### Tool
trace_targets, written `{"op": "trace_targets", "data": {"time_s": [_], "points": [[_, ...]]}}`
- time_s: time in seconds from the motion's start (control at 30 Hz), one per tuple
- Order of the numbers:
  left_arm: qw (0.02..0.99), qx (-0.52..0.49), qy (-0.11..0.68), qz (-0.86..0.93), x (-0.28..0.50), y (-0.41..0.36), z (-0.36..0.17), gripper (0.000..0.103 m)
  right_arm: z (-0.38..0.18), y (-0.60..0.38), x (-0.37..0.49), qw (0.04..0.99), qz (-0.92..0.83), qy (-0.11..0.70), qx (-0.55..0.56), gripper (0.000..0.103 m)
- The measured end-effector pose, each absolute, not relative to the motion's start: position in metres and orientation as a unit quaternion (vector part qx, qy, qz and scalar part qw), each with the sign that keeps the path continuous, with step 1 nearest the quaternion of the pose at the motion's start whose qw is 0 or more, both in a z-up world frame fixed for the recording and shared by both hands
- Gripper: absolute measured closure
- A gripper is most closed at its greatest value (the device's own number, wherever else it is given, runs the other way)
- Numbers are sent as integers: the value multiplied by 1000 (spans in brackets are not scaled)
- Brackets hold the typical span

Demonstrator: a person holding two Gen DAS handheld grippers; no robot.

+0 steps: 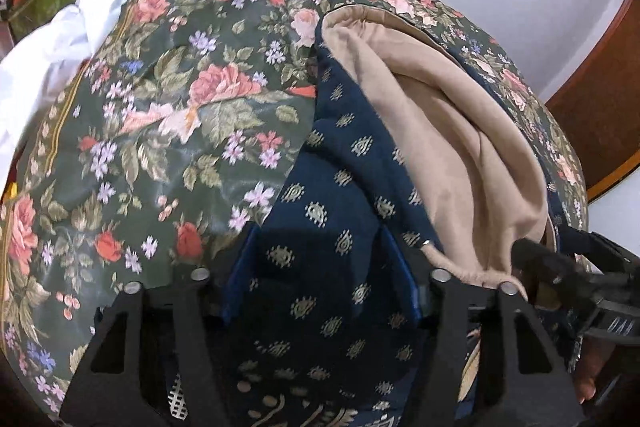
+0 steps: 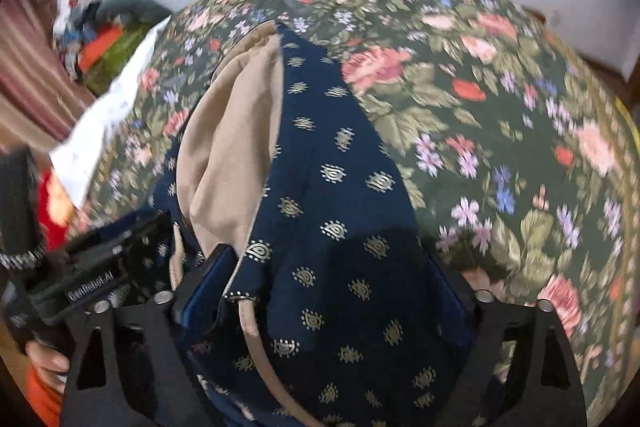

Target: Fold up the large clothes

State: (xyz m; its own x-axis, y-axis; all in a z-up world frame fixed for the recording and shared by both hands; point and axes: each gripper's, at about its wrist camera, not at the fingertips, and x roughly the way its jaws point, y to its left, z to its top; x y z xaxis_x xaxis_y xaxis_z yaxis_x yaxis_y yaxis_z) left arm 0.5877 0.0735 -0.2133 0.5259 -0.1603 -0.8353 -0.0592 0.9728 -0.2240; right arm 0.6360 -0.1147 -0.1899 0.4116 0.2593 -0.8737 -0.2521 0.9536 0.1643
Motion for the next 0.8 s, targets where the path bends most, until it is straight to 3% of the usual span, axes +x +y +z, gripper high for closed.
{"op": "trace_targets", "data": {"time_s": [0.07, 0.1, 0.13, 0.23, 0.53, 0.8], "points": [[867, -111, 486, -27, 589, 71, -211, 64, -188, -111, 631, 844, 154, 513, -9, 41], [866, -115, 486, -30, 588, 69, -210, 79, -187, -110, 629, 845, 157, 512, -11, 55], [865, -110, 488, -28, 587, 67, -208, 88, -186, -108, 626, 844, 162, 510, -14, 71], [866, -96, 488, -43, 580, 62, -200, 94, -178, -112, 615, 846, 170, 505, 6, 87], [875, -80, 463, -114, 507, 58, -150, 94, -144, -125, 546, 842, 226, 489, -23, 90], [854, -62, 498, -140, 424, 44, -169, 94, -146, -140, 458, 825, 251, 504, -53, 90]]}}
